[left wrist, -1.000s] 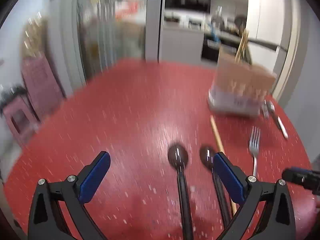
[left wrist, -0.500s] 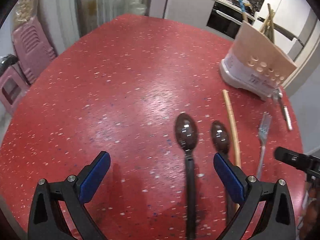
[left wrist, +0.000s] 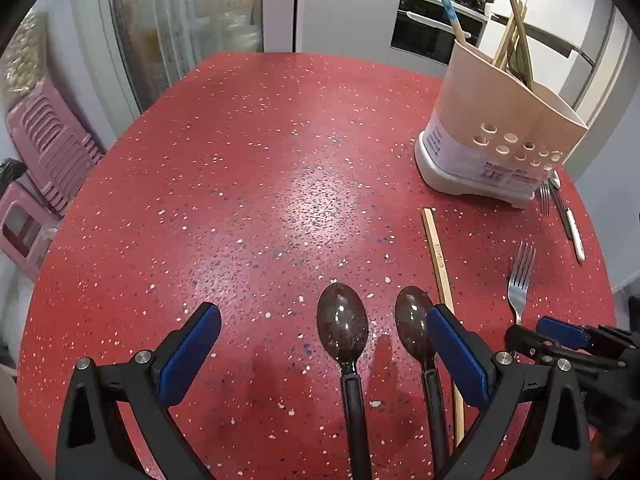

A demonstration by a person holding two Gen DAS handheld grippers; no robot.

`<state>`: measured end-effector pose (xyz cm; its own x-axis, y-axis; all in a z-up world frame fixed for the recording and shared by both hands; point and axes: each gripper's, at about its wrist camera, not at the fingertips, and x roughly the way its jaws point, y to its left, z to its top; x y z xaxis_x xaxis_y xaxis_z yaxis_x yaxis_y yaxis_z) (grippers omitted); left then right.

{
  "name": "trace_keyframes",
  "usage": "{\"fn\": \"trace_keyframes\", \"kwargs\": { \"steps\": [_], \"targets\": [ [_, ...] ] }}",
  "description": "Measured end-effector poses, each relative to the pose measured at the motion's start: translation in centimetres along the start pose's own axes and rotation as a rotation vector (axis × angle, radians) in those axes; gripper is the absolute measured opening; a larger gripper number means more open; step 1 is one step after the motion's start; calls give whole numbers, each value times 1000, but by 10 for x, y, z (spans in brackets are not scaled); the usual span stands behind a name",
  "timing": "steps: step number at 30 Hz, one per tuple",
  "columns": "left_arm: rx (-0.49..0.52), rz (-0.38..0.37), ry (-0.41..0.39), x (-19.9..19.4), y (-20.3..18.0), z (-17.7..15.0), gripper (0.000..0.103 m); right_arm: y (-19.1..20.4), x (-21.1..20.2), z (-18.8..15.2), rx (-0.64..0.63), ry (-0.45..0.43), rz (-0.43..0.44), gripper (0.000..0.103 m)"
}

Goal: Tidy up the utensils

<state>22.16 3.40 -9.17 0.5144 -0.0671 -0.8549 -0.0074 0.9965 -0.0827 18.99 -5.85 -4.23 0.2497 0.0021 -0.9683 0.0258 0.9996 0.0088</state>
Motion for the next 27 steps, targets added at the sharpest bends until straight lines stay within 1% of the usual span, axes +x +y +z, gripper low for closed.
{"fn": "trace_keyframes", "kwargs": {
  "steps": [1, 3, 4, 6, 7, 8, 9, 12, 13, 15, 19, 20, 23, 25, 27],
  "targets": [
    [6, -4, 3, 2, -2, 2, 103, 2, -1, 0, -27, -2, -11, 37],
    [21, -27, 5, -6, -3, 3, 103, 3, -1, -1, -52, 1, -11, 26],
    [35, -39, 11, -7, -6, 5, 103, 1, -2, -1, -55, 3, -5, 16],
    [66, -50, 22, -4, -16, 8, 103, -5, -1, -1, -62, 7, 21, 11],
    [90, -55, 30, -2, -24, 10, 102, -8, -1, -1, -63, 7, 33, 9],
    [116, -55, 43, 1, -33, 11, 97, -11, -2, -2, -66, 4, 38, 7],
    [138, -59, 58, 3, -39, 13, 97, -19, -2, -4, -70, -1, 51, 7],
    [182, -56, 88, 9, -58, 13, 97, -27, -3, -10, -97, -19, 84, 6],
    [201, -48, 103, 13, -65, 13, 90, -31, -4, -12, -105, -24, 93, 6],
    [217, -43, 135, 19, -72, 14, 85, -32, -3, -13, -109, -32, 122, 6],
    [239, -17, 175, 27, -83, 10, 85, -46, -5, -19, -89, -50, 183, 6],
    [240, -19, 168, 25, -84, 10, 84, -49, -6, -19, -83, -55, 195, 6],
    [252, -8, 186, 22, -88, 11, 83, -60, -8, -20, -67, -75, 230, 6],
    [251, -32, 201, 21, -92, 10, 73, -67, -15, -26, -56, -93, 259, 6],
    [264, -41, 212, 22, -96, 11, 66, -76, -17, -22, -50, -114, 286, 6]
  ]
}}
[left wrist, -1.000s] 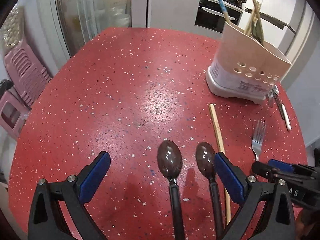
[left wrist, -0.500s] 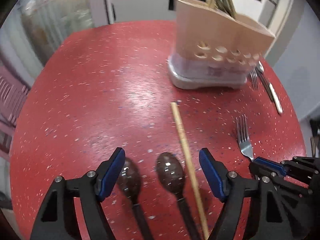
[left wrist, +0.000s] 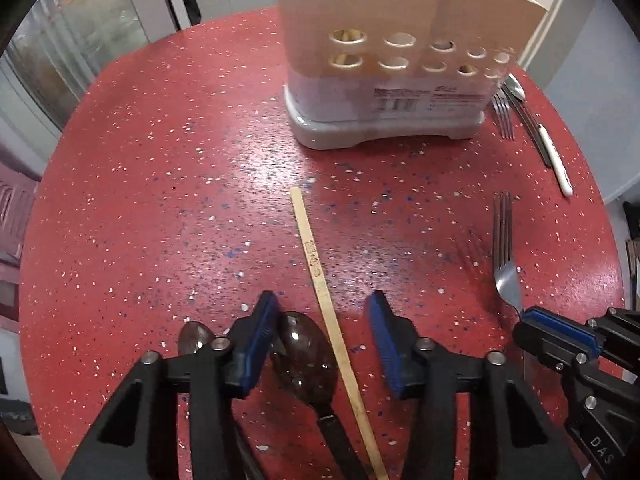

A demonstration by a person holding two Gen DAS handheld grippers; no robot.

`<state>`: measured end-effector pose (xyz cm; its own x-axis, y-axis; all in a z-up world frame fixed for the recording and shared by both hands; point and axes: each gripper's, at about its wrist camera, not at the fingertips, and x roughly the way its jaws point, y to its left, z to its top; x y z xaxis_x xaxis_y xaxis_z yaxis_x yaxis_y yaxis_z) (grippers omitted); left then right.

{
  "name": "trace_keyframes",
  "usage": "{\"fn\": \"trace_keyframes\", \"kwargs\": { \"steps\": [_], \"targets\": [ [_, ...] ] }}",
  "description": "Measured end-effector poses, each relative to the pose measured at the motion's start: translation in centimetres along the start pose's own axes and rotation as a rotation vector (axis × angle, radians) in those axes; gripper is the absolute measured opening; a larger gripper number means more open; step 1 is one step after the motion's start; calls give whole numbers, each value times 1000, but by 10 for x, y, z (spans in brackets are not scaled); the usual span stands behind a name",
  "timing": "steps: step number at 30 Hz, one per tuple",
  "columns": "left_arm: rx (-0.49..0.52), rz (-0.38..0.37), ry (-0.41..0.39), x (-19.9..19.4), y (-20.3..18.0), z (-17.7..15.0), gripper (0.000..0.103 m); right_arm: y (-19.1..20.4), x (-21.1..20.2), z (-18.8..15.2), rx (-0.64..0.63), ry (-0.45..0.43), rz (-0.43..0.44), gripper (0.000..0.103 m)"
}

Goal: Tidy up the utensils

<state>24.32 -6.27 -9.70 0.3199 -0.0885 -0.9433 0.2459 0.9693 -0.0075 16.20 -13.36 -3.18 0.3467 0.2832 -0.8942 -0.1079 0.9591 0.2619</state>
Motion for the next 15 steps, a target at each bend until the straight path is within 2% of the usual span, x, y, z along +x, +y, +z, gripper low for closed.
{"fn": "trace_keyframes", "kwargs": {
  "steps": [2, 4, 9, 15],
  "targets": [
    [25, -15, 3, -3, -5, -1, 42, -3, -7, -1, -2, -19, 15, 6],
    [40, -25, 0, -3, -12, -3, 32, -7, -16, -5, -3, -43, 35, 6],
    [30, -60, -63, -14, -14, -17, 31, -12, -37, -11, 1, -113, 92, 6],
    [-22, -122, -234, -57, -5, -35, 31, -10, -63, -15, 12, -181, 143, 6]
  ]
}}
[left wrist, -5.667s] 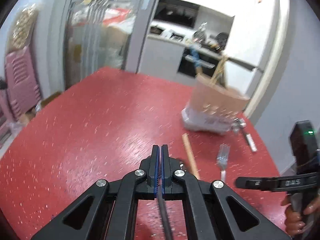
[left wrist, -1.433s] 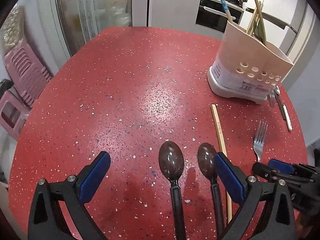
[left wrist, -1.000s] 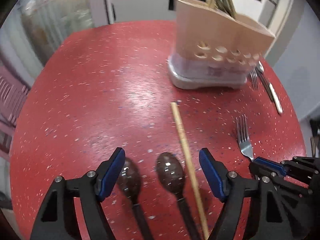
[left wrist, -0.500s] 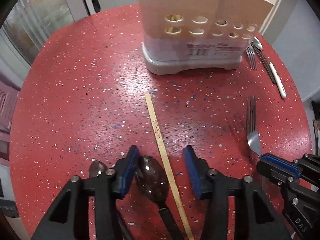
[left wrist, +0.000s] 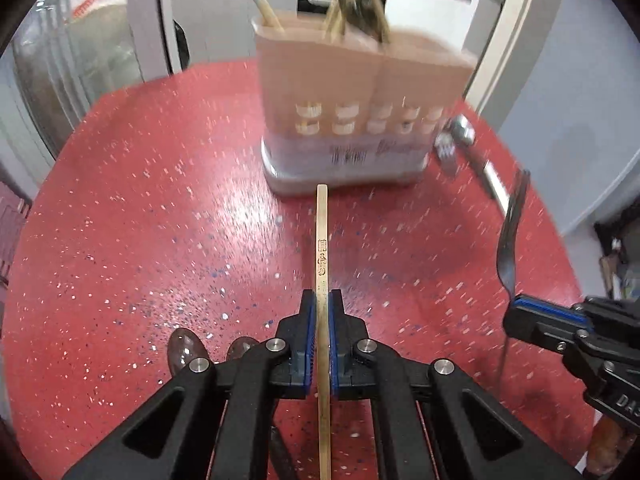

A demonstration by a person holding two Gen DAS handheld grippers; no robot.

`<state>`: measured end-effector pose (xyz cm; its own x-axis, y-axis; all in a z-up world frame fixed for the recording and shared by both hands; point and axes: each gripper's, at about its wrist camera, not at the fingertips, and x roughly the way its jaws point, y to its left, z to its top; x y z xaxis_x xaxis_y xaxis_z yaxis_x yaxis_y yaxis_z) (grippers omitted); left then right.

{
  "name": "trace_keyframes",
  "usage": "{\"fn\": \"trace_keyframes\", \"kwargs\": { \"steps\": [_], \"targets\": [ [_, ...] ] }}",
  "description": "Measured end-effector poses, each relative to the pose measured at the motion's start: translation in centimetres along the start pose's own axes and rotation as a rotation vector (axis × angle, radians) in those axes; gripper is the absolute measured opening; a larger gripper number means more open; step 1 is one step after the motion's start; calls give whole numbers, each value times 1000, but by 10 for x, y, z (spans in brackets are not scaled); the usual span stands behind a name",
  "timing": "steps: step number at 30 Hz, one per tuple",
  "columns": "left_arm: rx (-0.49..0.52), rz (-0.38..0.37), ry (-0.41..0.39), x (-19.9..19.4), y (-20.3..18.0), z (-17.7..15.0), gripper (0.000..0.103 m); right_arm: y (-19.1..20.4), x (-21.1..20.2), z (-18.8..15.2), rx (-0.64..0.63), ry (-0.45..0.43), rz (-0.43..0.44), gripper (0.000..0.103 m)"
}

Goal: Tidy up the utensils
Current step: 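Lift the fork and chopstick with both grippers and carry them over the beige holder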

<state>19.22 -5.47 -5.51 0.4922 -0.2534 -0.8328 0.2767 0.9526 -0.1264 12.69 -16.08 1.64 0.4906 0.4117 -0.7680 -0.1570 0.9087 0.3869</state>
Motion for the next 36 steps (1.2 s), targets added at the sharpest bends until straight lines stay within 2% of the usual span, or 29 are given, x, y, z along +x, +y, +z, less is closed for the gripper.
{"fn": "trace_keyframes", "kwargs": {
  "steps": [10, 19, 27, 36],
  "targets": [
    [-63, -54, -215, -74, 6, 12, 31, 21, -30, 18, -38, -130, 23, 2],
    [-83, -55, -285, -97, 16, 29, 31, 26, -33, 33, -42, -152, 13, 2],
    [-107, -53, -417, -129, 22, 73, 31, 35, -70, 76, -83, -251, 25, 2],
    [-152, -25, -573, -141, 27, 148, 31, 46, -102, 145, -153, -375, -50, 2]
  ]
}}
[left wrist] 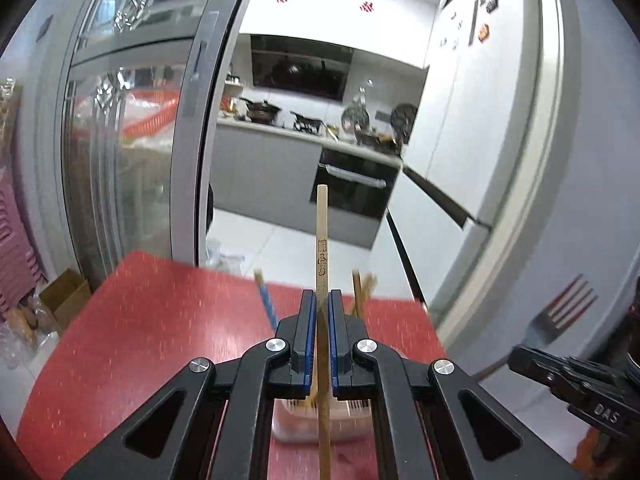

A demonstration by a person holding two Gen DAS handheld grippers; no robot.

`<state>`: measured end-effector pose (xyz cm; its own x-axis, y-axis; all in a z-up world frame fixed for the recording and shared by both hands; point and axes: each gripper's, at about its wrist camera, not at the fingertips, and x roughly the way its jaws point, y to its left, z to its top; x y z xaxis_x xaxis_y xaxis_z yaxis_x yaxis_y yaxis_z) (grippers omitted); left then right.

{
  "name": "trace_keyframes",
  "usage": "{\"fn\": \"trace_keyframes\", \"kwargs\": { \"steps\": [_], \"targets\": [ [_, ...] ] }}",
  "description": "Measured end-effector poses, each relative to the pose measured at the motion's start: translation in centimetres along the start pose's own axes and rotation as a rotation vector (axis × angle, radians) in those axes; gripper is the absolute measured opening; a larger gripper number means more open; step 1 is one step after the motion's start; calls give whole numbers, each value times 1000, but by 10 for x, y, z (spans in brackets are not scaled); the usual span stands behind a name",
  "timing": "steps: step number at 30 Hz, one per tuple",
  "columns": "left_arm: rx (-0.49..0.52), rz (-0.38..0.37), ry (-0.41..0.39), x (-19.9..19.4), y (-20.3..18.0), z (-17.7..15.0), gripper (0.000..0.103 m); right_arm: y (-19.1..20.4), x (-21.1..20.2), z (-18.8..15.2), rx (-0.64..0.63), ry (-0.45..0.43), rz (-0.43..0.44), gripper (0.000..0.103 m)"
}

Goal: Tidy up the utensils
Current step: 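Lift the fork and chopstick with both grippers and carry them over the beige holder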

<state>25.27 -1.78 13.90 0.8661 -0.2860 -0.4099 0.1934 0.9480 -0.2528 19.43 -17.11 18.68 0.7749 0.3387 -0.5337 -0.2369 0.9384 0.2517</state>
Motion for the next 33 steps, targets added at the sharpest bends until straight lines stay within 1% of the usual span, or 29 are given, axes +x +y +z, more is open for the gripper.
{"fn": "trace_keyframes", "kwargs": {
  "steps": [4, 9, 14, 17, 19, 25, 28, 33],
  "targets": [
    [-19, 20, -61, 21, 2, 19, 31, -5, 15, 20, -6, -12, -18, 2],
    [-18, 51, -130, 47, 1, 28, 31, -14, 41, 25, -1, 13, -23, 2],
    [-27, 60, -206, 64, 5, 27, 31, -19, 57, 21, -13, 26, -30, 2],
    [-47, 58, -226, 74, 10, 18, 31, -22, 69, 17, -18, 42, -26, 2],
    [-41, 62, -219, 79, 10, 7, 31, -24, 78, 13, -17, 60, -24, 2],
    [10, 75, -159, 85, 10, -25, 31, -26, 97, 0, -16, 112, -14, 2],
    [26, 88, -124, 86, 11, -35, 31, -23, 106, -4, -26, 140, -5, 2],
    [49, 123, -107, 84, 9, -41, 31, -19, 124, -7, -43, 185, 0, 2]
  ]
}}
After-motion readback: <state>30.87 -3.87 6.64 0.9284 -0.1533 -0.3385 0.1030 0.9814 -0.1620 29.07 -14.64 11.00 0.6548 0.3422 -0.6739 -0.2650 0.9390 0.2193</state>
